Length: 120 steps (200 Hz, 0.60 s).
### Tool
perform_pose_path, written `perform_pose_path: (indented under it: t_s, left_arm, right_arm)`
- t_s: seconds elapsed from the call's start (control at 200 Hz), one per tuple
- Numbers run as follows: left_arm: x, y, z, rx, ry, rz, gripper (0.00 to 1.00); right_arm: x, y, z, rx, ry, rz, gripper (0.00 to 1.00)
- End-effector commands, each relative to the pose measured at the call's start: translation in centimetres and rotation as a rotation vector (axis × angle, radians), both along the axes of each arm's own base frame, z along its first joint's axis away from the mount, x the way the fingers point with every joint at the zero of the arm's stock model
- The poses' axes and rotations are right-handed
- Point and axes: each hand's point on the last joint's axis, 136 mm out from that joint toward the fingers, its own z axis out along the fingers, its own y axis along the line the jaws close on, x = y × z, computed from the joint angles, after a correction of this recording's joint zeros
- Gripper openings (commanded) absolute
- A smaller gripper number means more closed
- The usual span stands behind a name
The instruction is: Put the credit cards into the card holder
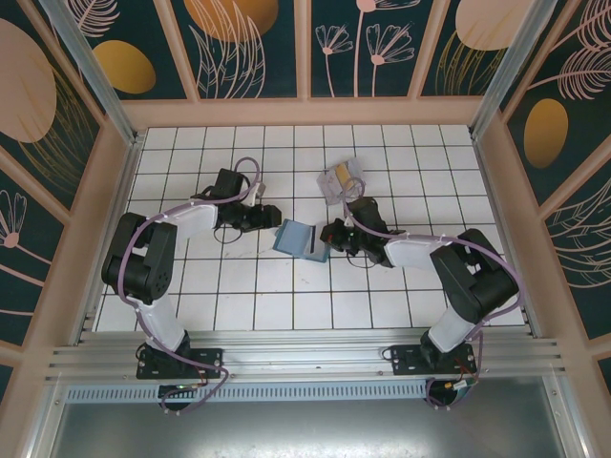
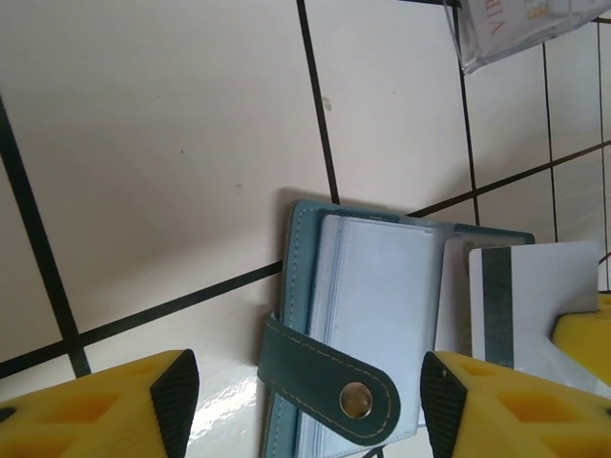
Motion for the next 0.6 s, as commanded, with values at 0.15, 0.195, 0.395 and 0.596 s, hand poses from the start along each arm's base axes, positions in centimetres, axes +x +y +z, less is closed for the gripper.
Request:
perform_pose_path:
  t_s: [0.15,0.195,0.395,0.596]
  left_arm:
    - [0.3,-2.6,1.3,-0.069,-0.031,-0.049,0.6]
    - [0.2,-2.8,1.0,-0.069,-0.022,-0.057,0.58]
    - [0.1,-1.6,-0.5,0.019,-0.021,-0.03,0.52]
    - [-0.3,-1.7,-1.2,0.013,0.0,-0.034,0.35]
  right_arm:
    - [0.0,1.2,-0.5,0.07,0.012,0.002,0.0]
    - [0.1,1.6,-0.5,0.074,0.013,0.01,0.0]
    - [0.3,2.1,-1.3,0.087,0.03,0.014,0.0]
    - [0.3,2.5,-1.6,0.105,0.038,0.024,0.0]
